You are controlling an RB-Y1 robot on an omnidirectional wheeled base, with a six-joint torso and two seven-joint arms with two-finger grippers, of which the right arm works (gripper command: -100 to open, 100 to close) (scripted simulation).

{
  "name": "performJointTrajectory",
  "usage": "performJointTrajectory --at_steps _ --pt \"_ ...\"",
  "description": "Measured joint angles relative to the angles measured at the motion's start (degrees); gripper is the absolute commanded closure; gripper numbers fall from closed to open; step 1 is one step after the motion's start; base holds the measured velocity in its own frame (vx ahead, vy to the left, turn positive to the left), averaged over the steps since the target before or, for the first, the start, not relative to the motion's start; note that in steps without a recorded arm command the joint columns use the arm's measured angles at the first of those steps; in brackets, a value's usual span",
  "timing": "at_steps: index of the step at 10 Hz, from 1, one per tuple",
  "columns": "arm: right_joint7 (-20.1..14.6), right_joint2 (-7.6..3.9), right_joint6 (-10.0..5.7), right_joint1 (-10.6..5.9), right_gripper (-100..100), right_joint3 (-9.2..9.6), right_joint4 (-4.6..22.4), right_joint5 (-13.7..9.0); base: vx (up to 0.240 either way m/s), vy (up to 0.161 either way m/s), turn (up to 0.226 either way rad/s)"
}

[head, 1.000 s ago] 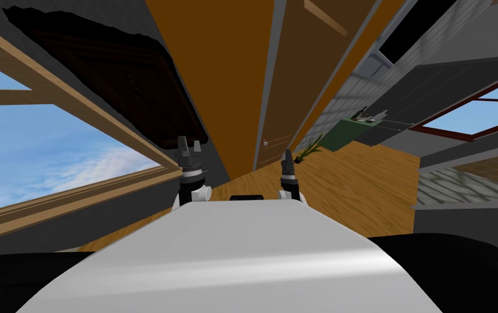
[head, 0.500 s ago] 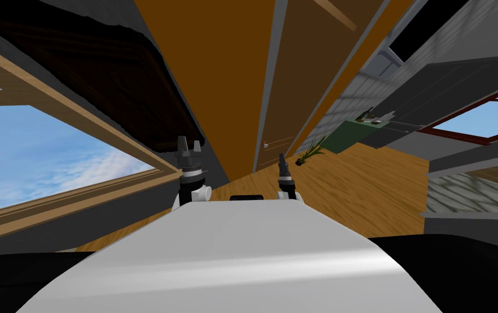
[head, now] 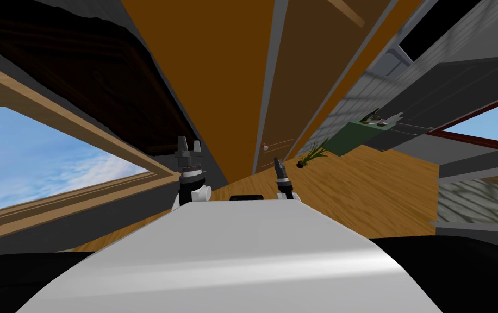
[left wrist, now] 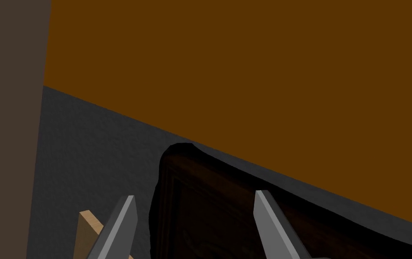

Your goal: Pull the door open

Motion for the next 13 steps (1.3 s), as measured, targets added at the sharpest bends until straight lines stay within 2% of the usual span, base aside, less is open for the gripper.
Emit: performJointTrajectory --at_steps 6,8,10,13 --pt "8.9 -1.09 -2.99 -2.53 -100 -1.17 9.6 5.0 0.094 -0.062 0.042" --pt "12.2 -1.08 -4.68 -3.37 -100 -1.52 13.7 6.6 0.089 -0.057 0.033" --pt "15.0 -1.31 -5.3 -4.58 -100 -1.85 16.8 8.3 0.096 -0.06 0.036" --pt "19.0 -1.72 -6.45 -5.37 -100 -2.29 20.8 10.6 0.094 -0.069 0.039"
